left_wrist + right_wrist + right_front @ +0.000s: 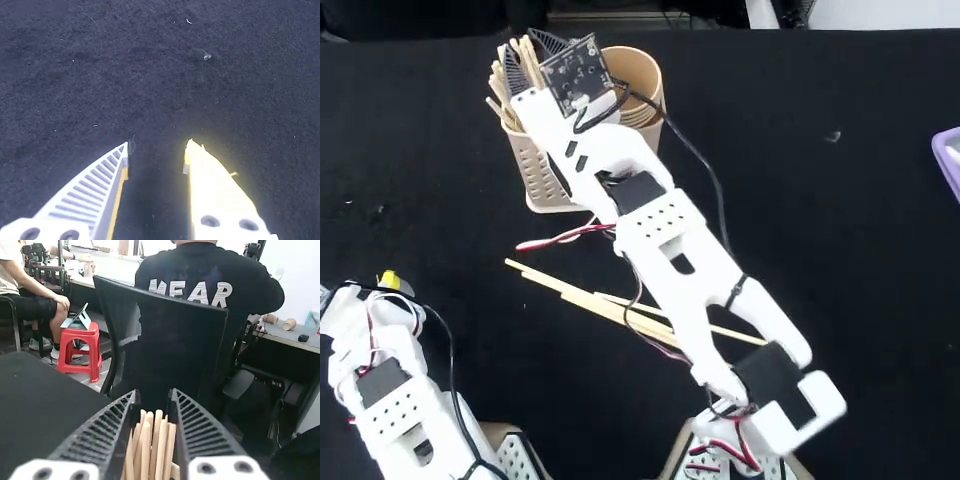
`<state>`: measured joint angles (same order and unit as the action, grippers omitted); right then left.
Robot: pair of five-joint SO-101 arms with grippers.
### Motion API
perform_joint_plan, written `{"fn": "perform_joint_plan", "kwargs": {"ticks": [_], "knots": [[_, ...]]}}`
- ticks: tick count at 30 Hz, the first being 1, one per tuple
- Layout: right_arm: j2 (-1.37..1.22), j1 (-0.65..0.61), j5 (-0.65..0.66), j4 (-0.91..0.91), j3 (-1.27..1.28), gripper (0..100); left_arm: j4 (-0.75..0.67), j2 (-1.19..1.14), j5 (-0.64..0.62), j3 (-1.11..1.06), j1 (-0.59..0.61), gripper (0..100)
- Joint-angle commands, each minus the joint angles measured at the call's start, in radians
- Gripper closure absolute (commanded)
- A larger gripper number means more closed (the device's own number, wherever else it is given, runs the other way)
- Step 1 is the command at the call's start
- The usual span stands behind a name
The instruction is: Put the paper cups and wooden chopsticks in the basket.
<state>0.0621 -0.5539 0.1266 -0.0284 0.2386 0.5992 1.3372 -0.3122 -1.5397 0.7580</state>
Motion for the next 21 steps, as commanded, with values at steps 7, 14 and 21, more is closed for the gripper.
{"fn": "perform_joint_plan", "kwargs": {"ticks": [7, 14, 21], "knots": [[0.456, 0.005, -0.003, 0.562, 0.09, 91.3, -0.014, 0.014, 0.003, 0.053, -0.013, 81], [0.713, 0.006, 0.0, 0.982, 0.495, 91.0, -0.017, 0.014, 0.003, 0.053, -0.013, 81], [0.697, 0.011, 0.253, 0.956, 0.858, 85.6, -0.017, 0.014, 0.003, 0.053, -0.013, 81]]}}
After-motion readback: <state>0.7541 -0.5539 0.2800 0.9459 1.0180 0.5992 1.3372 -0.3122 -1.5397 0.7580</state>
